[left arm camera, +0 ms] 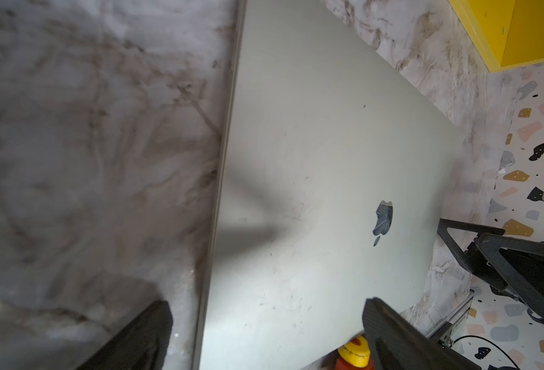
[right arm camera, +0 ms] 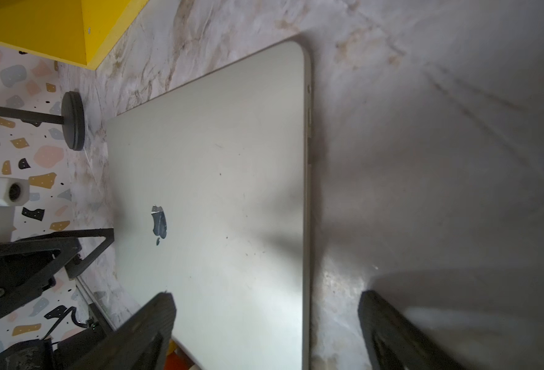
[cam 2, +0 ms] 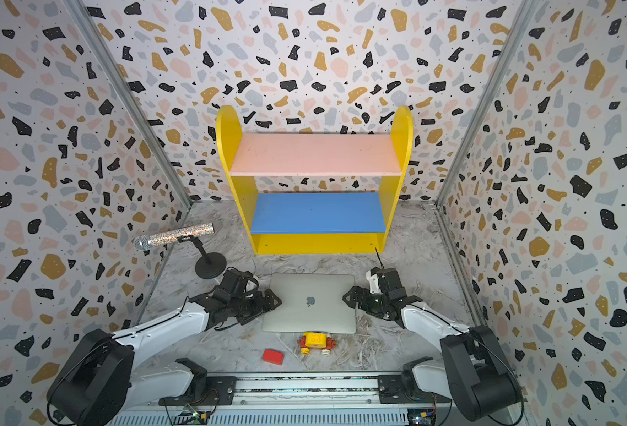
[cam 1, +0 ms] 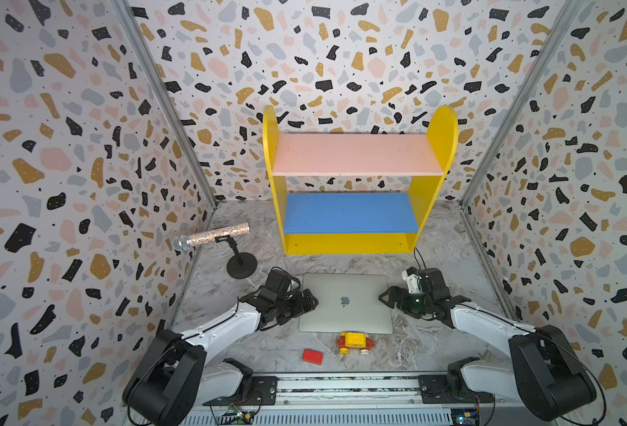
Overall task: Close the laptop lid and set it aside
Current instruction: Close the lid of the laptop, then place the laptop at the center of the board.
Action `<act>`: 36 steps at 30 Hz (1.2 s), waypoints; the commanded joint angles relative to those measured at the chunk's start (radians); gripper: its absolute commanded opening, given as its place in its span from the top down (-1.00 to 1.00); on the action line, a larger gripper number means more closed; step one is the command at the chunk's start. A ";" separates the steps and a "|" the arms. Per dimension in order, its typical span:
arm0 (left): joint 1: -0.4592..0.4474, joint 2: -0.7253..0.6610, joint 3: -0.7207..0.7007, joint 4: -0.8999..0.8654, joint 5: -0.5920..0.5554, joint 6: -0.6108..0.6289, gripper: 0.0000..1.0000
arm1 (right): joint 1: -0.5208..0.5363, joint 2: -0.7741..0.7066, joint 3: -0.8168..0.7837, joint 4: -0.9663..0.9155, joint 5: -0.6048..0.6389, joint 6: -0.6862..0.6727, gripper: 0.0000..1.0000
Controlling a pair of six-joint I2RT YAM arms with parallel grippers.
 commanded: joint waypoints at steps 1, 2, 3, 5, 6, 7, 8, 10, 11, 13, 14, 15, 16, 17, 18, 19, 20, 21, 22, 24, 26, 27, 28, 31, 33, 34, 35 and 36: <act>-0.005 0.022 -0.021 0.055 0.020 -0.013 -0.92 | -0.010 0.033 -0.005 0.025 -0.063 0.021 -0.91; -0.006 0.029 -0.024 0.062 0.022 -0.014 -0.92 | -0.010 0.044 -0.006 0.030 -0.075 0.022 -0.91; -0.006 0.035 -0.026 0.067 0.024 -0.015 -0.92 | -0.012 0.052 -0.007 0.040 -0.087 0.024 -0.90; -0.007 0.047 -0.029 0.076 0.027 -0.017 -0.92 | -0.013 0.074 -0.007 0.059 -0.106 0.030 -0.89; -0.007 0.052 -0.029 0.078 0.028 -0.018 -0.92 | -0.013 0.084 -0.007 0.068 -0.114 0.033 -0.88; -0.007 0.055 -0.030 0.082 0.029 -0.019 -0.91 | -0.013 0.094 -0.009 0.080 -0.122 0.036 -0.86; -0.008 0.061 -0.031 0.086 0.029 -0.020 -0.91 | -0.014 0.103 -0.011 0.094 -0.131 0.042 -0.85; -0.007 0.069 -0.036 0.096 0.034 -0.020 -0.91 | -0.014 0.122 -0.013 0.120 -0.146 0.054 -0.83; -0.006 0.074 -0.037 0.102 0.037 -0.020 -0.89 | -0.014 0.129 -0.013 0.129 -0.153 0.060 -0.82; -0.007 0.085 -0.038 0.111 0.044 -0.020 -0.87 | -0.013 0.145 -0.011 0.145 -0.162 0.071 -0.79; -0.007 0.090 -0.039 0.116 0.047 -0.020 -0.86 | -0.014 0.152 -0.011 0.153 -0.165 0.073 -0.78; -0.007 0.094 -0.039 0.121 0.051 -0.020 -0.84 | -0.014 0.157 -0.012 0.158 -0.169 0.076 -0.77; -0.007 0.097 -0.040 0.128 0.054 -0.020 -0.83 | -0.016 0.163 -0.012 0.162 -0.172 0.078 -0.77; -0.007 0.101 -0.042 0.133 0.057 -0.020 -0.82 | -0.016 0.167 -0.011 0.166 -0.176 0.080 -0.77; -0.007 0.104 -0.043 0.139 0.061 -0.020 -0.80 | -0.016 0.170 -0.011 0.170 -0.179 0.081 -0.77; -0.007 0.107 -0.045 0.149 0.066 -0.021 -0.79 | -0.016 0.172 -0.011 0.175 -0.182 0.083 -0.76; -0.008 0.108 -0.049 0.162 0.073 -0.050 -0.77 | -0.016 0.173 -0.012 0.179 -0.188 0.085 -0.76; -0.007 0.111 -0.053 0.176 0.080 -0.057 -0.75 | -0.016 0.173 -0.014 0.184 -0.192 0.087 -0.75; -0.007 0.112 -0.058 0.190 0.088 -0.064 -0.73 | -0.017 0.171 -0.015 0.192 -0.194 0.090 -0.75; -0.007 0.111 -0.064 0.218 0.104 -0.071 -0.70 | -0.018 0.165 -0.019 0.208 -0.203 0.095 -0.75; -0.006 0.108 -0.069 0.244 0.118 -0.079 -0.67 | -0.020 0.158 -0.024 0.224 -0.212 0.099 -0.76; -0.006 0.108 -0.072 0.259 0.126 -0.082 -0.66 | -0.020 0.155 -0.026 0.233 -0.220 0.105 -0.76; -0.007 0.106 -0.074 0.275 0.134 -0.088 -0.65 | -0.022 0.153 -0.029 0.243 -0.227 0.111 -0.76; -0.007 0.107 -0.082 0.316 0.153 -0.103 -0.64 | -0.025 0.149 -0.035 0.273 -0.245 0.127 -0.76; -0.008 0.107 -0.090 0.349 0.166 -0.114 -0.63 | -0.026 0.149 -0.039 0.297 -0.256 0.140 -0.76; -0.007 0.107 -0.092 0.364 0.171 -0.120 -0.63 | -0.026 0.149 -0.041 0.307 -0.262 0.146 -0.76; -0.007 0.107 -0.095 0.377 0.176 -0.124 -0.63 | -0.028 0.149 -0.042 0.318 -0.268 0.151 -0.76; -0.007 0.107 -0.099 0.390 0.181 -0.129 -0.62 | -0.028 0.148 -0.044 0.326 -0.274 0.156 -0.76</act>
